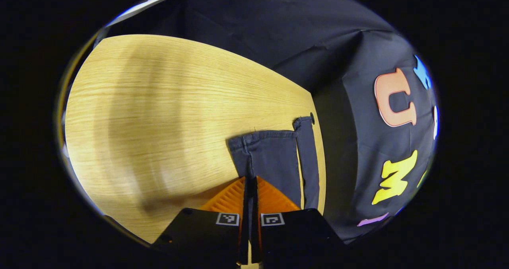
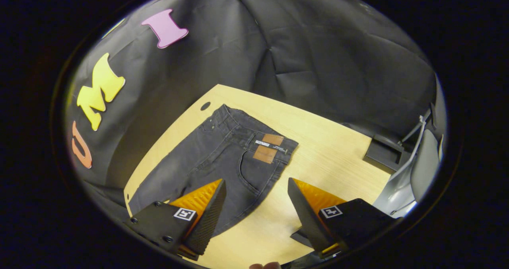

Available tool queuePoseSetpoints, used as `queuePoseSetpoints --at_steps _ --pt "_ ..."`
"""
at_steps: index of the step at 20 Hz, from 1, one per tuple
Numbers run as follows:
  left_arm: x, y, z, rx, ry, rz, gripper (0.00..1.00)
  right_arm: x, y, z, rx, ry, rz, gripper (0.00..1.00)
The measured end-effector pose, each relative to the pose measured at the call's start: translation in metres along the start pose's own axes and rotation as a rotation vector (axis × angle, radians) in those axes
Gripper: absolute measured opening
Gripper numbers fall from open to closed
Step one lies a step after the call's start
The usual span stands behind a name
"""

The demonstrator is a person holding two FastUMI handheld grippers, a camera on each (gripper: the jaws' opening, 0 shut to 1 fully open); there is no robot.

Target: Grasp the waist and the cuffs of the jeans and fold them to make the two legs overlap; first hold the waist and fold one-third of the jeans toward the cuffs, then hold the cuffs and fold the remaining one-third in the same direction to finish folding.

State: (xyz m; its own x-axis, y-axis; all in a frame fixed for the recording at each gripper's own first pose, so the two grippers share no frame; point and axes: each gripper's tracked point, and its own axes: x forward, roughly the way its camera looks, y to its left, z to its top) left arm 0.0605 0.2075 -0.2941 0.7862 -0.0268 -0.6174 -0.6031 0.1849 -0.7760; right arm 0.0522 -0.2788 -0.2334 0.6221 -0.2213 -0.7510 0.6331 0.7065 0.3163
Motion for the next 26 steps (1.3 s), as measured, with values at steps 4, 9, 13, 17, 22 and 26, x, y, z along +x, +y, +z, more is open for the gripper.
queuePoseSetpoints --at_steps 4,9,13,17,22,26 --pt "-0.004 -0.010 -0.003 0.024 0.008 -0.015 0.04 0.014 -0.014 0.005 0.101 0.080 -0.014 0.97" --pt "-0.021 -0.025 0.000 0.013 -0.018 -0.029 0.03 0.043 -0.025 0.010 0.231 0.171 -0.012 0.96" --pt "-0.030 -0.024 -0.001 -0.026 -0.030 -0.030 0.04 0.063 -0.009 0.013 0.197 0.218 0.007 0.92" --pt "-0.038 -0.028 0.002 -0.096 -0.041 -0.051 0.04 0.069 -0.023 0.009 0.206 0.254 -0.013 0.65" --pt "-0.043 -0.042 -0.003 -0.098 -0.037 -0.084 0.03 0.069 -0.032 0.012 0.313 0.259 0.048 0.17" --pt "-0.048 -0.051 0.002 -0.124 -0.041 -0.104 0.03 0.057 -0.021 0.024 0.360 0.214 0.129 0.00"
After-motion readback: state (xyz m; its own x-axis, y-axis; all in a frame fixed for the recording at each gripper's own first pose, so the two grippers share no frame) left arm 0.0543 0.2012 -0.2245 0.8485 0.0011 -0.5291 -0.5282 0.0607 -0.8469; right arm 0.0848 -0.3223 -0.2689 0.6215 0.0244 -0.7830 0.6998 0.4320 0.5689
